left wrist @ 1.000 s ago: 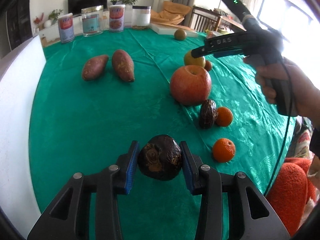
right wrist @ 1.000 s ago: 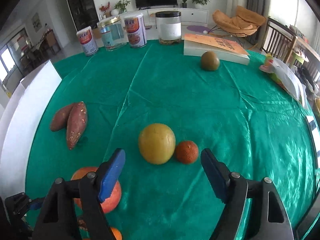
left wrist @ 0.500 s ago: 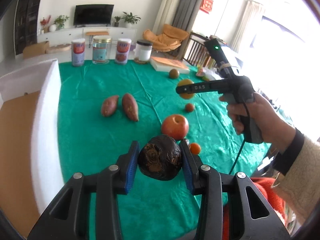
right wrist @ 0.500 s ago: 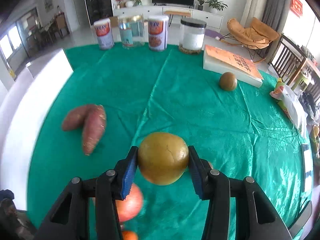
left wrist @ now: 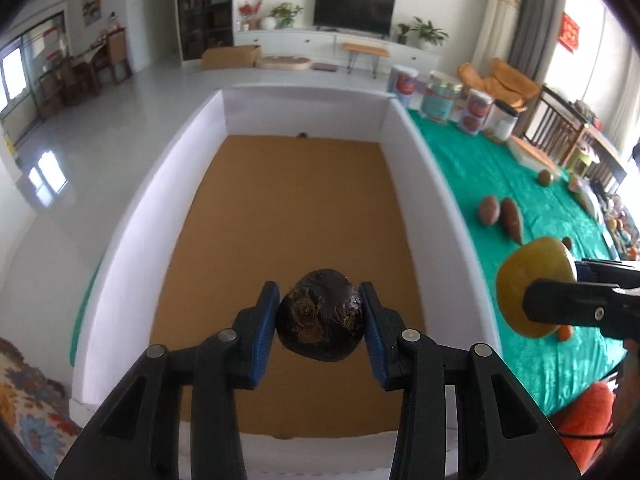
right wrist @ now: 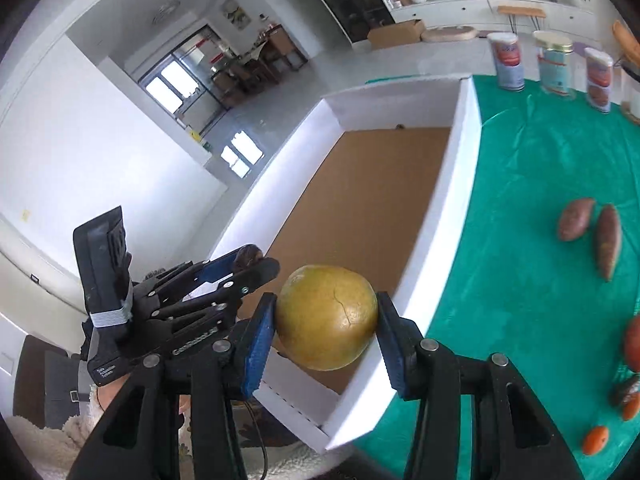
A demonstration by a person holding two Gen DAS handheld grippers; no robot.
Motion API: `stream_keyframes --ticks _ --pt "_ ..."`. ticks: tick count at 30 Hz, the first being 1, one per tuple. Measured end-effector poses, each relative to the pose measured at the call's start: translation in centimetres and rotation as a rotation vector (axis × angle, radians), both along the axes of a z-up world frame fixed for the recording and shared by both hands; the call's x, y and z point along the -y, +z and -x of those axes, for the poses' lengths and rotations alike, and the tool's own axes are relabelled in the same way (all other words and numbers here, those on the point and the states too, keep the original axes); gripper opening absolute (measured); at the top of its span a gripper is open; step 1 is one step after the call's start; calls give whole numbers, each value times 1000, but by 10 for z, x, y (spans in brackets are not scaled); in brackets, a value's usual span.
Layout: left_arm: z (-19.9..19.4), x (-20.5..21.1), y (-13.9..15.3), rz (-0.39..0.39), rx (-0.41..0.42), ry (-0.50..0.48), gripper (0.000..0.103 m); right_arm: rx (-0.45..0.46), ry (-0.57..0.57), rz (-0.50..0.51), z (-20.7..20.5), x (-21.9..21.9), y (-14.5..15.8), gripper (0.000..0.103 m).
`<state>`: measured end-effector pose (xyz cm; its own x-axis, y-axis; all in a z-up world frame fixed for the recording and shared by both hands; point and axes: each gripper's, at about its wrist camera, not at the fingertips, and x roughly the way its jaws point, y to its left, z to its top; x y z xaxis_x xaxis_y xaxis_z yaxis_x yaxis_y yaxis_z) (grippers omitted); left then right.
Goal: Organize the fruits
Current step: 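Carry both fruits over the cardboard box and open both tools, then withdraw both tools from the box back over the table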
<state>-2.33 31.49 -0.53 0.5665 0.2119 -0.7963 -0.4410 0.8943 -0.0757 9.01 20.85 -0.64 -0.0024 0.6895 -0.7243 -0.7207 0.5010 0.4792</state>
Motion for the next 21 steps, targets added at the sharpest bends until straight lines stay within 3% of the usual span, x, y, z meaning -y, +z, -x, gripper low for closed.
stream_keyframes --ticks 4,10,12,13,14,21 --pt "0 -20 -30 17 -57 58 41 23 32 91 10 -44 -31 49" --pt "9 -32 -49 34 -89 82 42 44 60 171 18 -66 -56 49" --pt "10 -32 -50 37 -83 92 48 49 55 163 20 -66 -54 49" --pt "11 -31 -48 38 -70 93 59 51 56 153 20 -65 -53 51" --pt "11 -29 -46 33 -57 95 67 57 53 142 20 -64 -49 56" --pt "5 4 -15 -26 33 56 78 176 -40 50 17 -1 -14 84"
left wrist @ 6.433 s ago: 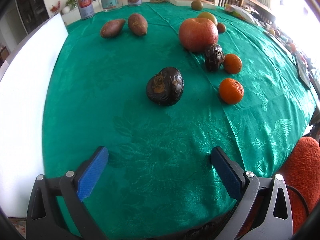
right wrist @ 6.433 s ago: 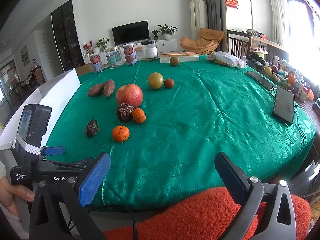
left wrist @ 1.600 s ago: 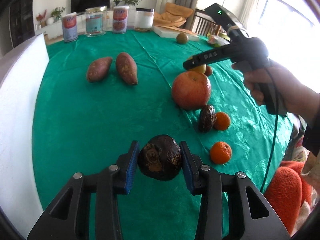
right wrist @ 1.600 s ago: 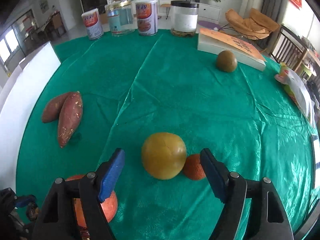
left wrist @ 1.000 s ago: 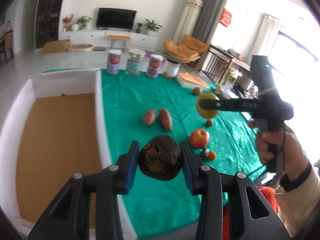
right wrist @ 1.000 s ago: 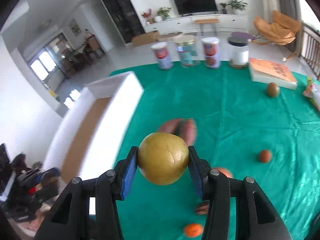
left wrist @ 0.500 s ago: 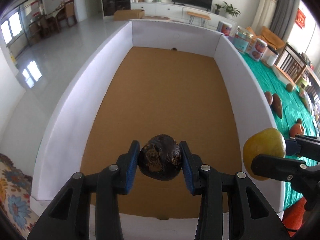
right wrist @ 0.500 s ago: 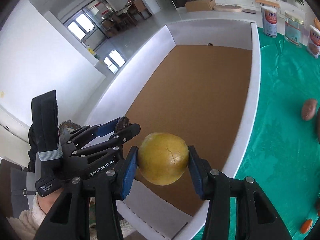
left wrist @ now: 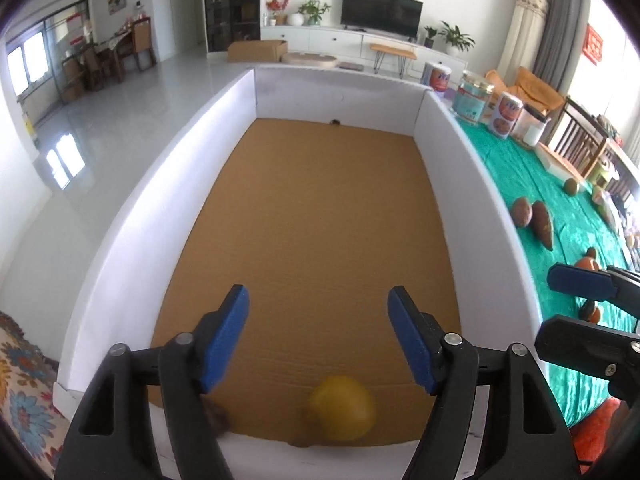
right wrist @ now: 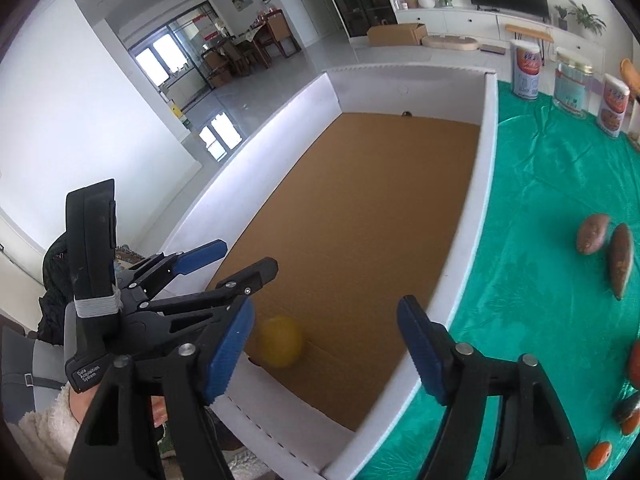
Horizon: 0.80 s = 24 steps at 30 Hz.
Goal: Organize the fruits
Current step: 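Withdraw both tools from the box back over the table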
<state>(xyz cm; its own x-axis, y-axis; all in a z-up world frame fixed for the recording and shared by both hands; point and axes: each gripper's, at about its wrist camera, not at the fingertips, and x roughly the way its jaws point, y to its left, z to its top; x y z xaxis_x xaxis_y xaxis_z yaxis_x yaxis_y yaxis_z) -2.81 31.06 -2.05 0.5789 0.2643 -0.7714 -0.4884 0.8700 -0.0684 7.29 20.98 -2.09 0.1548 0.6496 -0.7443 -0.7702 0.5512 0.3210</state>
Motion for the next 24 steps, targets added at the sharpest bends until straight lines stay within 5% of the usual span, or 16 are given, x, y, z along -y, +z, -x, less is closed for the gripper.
stream_keyframes --ticks 2,9,15,19,24 --pt "-5 21 12 -28 44 -48 83 63 -58 -12 0 39 5 95" --pt "-38 104 37 -71 93 -306 86 162 -396 35 2 215 -6 96" --pt "-60 151 27 -237 97 -364 86 206 -764 160 -5 344 -36 101" --pt "-71 157 13 -266 53 -358 86 106 -947 103 -9 399 -49 101" --pt "-75 147 -4 -204 -15 -309 86 152 -1039 168 -6 405 -46 101"
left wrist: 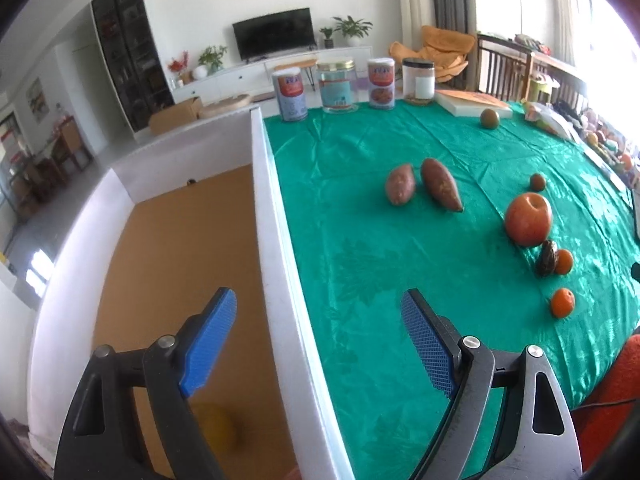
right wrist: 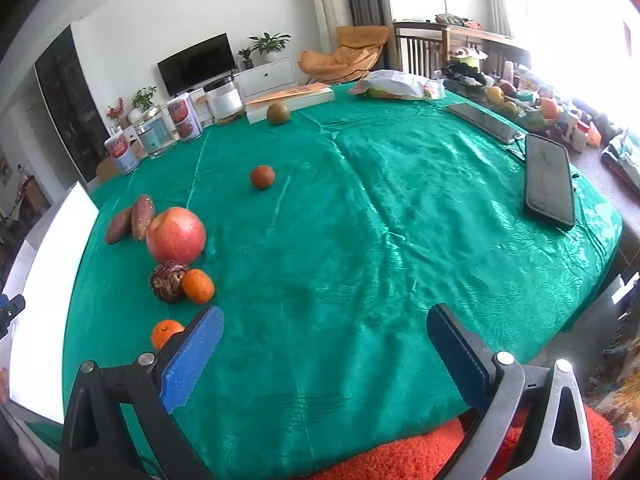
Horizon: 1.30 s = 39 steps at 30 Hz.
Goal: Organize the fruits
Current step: 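Withdraw both tools from the box back over the table, then move the left tool toward the red apple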
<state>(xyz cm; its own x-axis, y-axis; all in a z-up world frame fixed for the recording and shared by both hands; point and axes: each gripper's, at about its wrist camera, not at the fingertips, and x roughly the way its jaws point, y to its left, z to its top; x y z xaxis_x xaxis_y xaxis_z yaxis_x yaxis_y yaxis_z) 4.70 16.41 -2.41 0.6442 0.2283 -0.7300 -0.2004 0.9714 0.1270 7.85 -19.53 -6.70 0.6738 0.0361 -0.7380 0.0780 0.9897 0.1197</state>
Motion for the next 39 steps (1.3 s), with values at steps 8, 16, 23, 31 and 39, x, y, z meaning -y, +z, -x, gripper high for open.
stream_keyframes --ticks 8,16,23,31,39 --pt "6 -1 -2 -8 -9 -5 86 -3 -44 42 -3 -5 -6 101" --pt "17 -6 -3 -5 -24 9 86 -2 -49 49 -2 -4 -7 101" --pt "28 -1 16 -46 83 68 86 5 -56 48 1 -3 -6 101" --pt "57 57 67 -28 367 -54 94 9 -57 54 2 -4 -5 101" --pt "0 97 -2 230 110 -139 95 19 -50 26 5 0 -5 101"
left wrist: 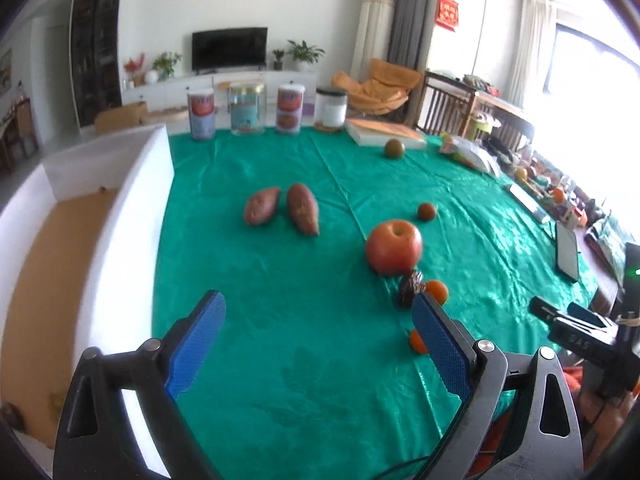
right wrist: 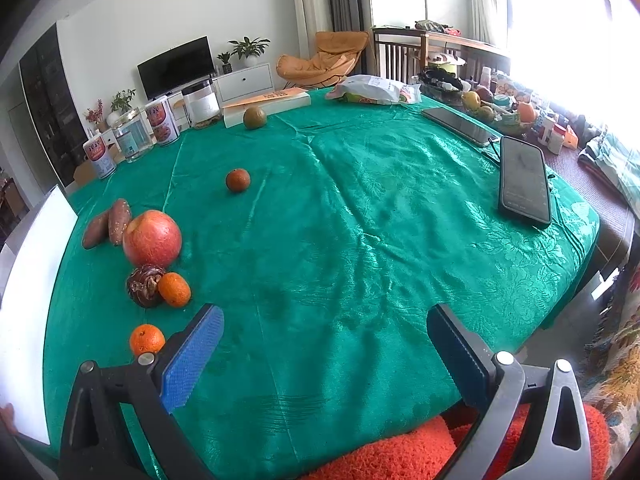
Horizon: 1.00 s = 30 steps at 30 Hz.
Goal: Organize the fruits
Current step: 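Move the left tool toward the red apple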
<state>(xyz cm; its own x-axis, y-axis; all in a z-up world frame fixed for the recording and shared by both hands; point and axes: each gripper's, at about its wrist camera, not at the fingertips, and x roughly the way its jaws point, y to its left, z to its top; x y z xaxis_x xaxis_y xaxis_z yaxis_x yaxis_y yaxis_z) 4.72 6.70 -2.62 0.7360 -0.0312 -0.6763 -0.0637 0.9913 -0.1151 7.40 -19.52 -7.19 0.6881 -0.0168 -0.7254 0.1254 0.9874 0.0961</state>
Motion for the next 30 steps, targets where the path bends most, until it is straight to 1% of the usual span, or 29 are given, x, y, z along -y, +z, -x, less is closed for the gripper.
stream_keyframes --ticks 3,5,10,12,14,18,27,30 --pt "-26 1 -37 -9 -95 31 95 -1 4 -8 0 1 0 101" --pt "-37 0 -54 -30 -128 49 95 -2 7 -13 0 1 -1 101" --pt "-58 0 -82 -118 -187 39 95 -10 12 -24 -2 2 -2 101" --pt "-63 0 -90 -130 -213 34 96 -11 14 -26 -3 2 -3 101" --pt "-62 -4 -90 -105 -196 45 97 -14 16 -28 -3 2 -3 101" --pt "-61 -4 -91 -107 -181 52 97 -22 22 -32 -5 1 -4 101" --pt "-64 -5 -94 -102 -182 51 98 -35 41 -35 -7 0 -6 101" --pt "-64 -5 -93 -102 -182 52 98 -59 61 -98 -12 7 -5 101"
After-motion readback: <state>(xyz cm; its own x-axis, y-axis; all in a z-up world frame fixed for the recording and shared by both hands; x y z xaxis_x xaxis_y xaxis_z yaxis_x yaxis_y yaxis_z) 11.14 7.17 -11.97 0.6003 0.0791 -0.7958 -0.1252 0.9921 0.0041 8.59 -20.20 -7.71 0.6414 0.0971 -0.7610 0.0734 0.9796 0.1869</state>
